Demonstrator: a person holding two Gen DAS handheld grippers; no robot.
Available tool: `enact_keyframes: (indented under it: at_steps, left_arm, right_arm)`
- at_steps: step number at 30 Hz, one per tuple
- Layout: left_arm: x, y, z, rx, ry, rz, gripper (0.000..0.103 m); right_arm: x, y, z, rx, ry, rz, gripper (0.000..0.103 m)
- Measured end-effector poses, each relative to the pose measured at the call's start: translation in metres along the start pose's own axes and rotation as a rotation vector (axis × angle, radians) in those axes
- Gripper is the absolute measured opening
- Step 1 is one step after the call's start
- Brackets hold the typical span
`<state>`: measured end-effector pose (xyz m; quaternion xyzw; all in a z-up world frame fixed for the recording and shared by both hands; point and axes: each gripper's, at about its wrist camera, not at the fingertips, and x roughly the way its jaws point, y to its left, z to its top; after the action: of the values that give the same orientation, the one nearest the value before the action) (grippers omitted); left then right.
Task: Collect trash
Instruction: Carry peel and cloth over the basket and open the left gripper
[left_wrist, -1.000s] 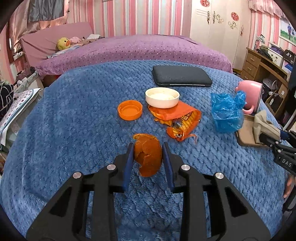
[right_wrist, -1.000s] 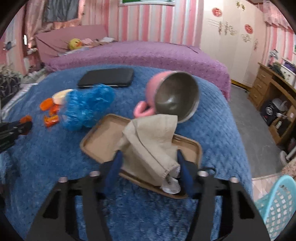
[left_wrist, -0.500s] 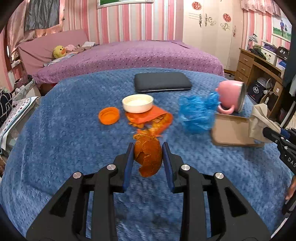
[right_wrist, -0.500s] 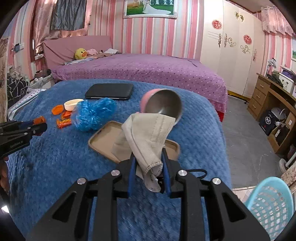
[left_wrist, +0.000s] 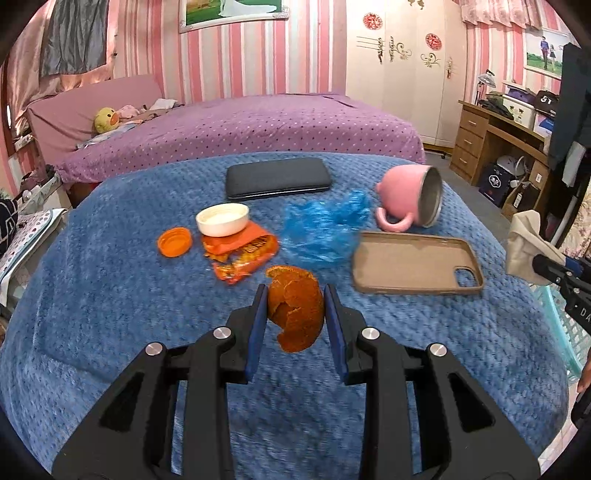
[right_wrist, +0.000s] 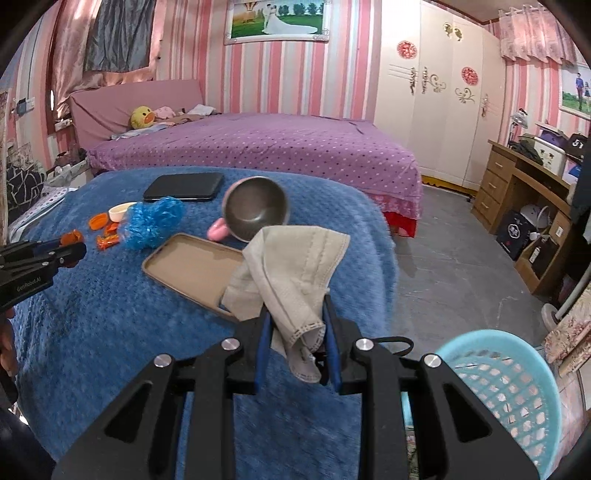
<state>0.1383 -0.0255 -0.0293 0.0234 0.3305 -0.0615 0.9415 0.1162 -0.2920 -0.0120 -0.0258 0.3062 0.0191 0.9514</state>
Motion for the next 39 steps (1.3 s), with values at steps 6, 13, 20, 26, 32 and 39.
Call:
enact_keyframes:
  at_steps: [6,13,20,26,32,39]
  left_arm:
    - [-0.001,-0.023,-0.003,0.015,0.003,-0.018,0.029]
    - [-0.012,-0.062,-0.002,0.085,-0.035,-0.024,0.029]
    - [-0.015,-0.094,0.001,0.064,-0.040,-0.063,0.029]
    - [-0.011,-0.140,-0.001,0.083,-0.027,-0.094,0.029]
    - [-0.012,-0.187,-0.004,0.088,-0.026,-0.151,0.029]
    - [-0.011,-0.246,-0.015,0.137,-0.014,-0.212,0.029]
  right_arm:
    - [-0.012,-0.027,-0.010,0.004,0.004,-0.040,0.026]
    - [-0.031,-0.063,-0.022,0.035,-0.008,-0.079,0.026]
    - [-0.044,-0.098,-0.034,0.066,-0.012,-0.116,0.026]
    - [-0.057,-0.134,-0.045,0.114,-0.020,-0.151,0.026]
    - [-0.062,-0.169,-0.060,0.149,0.000,-0.208,0.026]
    - [-0.073,-0.205,-0.080,0.200,0.017,-0.268,0.026]
